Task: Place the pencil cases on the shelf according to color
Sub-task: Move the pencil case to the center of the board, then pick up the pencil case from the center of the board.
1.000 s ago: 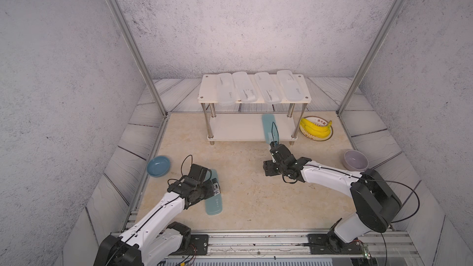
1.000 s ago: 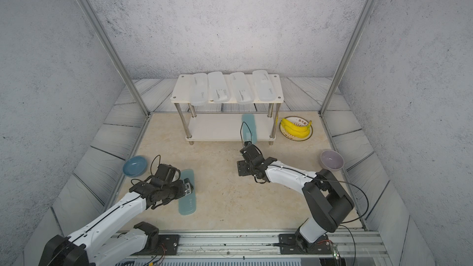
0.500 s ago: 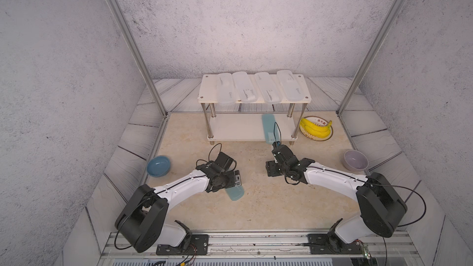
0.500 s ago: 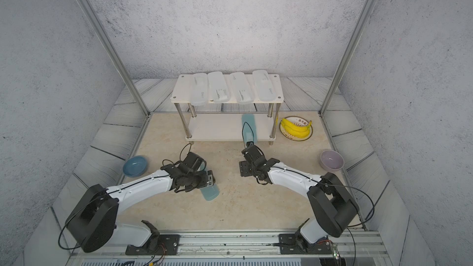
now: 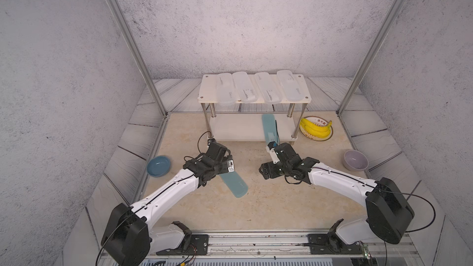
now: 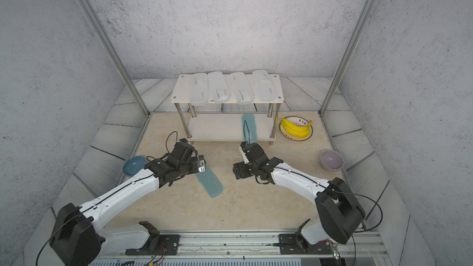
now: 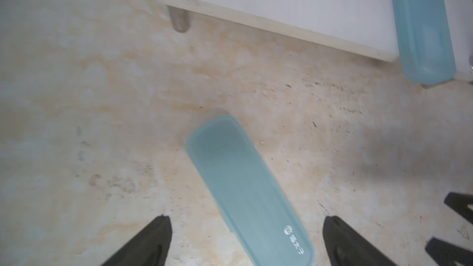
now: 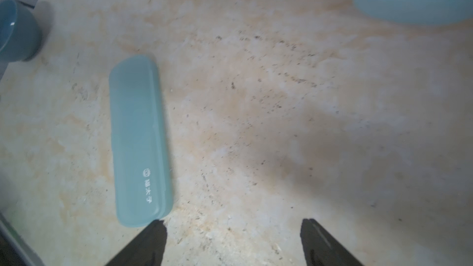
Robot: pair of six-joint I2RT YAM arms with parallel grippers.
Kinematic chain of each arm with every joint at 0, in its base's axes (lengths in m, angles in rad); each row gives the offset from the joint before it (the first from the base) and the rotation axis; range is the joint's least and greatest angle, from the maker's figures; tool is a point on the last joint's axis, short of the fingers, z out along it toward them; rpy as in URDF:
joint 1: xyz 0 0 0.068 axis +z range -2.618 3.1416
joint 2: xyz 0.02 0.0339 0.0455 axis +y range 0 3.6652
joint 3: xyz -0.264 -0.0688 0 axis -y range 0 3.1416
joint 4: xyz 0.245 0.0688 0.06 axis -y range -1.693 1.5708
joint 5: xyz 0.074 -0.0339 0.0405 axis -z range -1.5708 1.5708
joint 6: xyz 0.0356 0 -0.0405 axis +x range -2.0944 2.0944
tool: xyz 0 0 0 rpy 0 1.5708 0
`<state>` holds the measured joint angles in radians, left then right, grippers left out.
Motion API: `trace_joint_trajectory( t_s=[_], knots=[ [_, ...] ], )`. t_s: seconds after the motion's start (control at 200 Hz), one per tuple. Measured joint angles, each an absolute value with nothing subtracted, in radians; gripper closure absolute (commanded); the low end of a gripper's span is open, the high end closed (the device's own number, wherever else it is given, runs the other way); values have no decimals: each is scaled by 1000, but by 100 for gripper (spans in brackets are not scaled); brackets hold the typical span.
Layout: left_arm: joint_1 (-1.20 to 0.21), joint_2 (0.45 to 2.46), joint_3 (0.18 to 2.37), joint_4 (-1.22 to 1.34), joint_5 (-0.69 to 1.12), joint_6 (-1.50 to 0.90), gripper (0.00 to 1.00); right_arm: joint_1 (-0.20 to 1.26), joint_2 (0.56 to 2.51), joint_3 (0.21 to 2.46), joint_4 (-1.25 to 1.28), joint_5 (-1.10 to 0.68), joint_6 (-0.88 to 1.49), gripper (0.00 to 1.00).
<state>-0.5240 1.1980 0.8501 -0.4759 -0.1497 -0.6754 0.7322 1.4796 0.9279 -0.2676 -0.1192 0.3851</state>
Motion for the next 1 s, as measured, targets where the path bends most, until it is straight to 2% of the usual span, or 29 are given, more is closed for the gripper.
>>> trace_joint_trajectory(
  t_s=[0.115,0.49,1.001],
  knots=[
    [-399,1167,823,-504,-155,-644,1,795,1552,985,-282,-154,351,11],
    [-240,1162,759,-482,-99,-611,1,981,1732,1100,-337,-93,329,11],
    [-150,1031,674,-445,-59,-626,1,1072,1888,1240,-414,-11,347,10]
  ],
)
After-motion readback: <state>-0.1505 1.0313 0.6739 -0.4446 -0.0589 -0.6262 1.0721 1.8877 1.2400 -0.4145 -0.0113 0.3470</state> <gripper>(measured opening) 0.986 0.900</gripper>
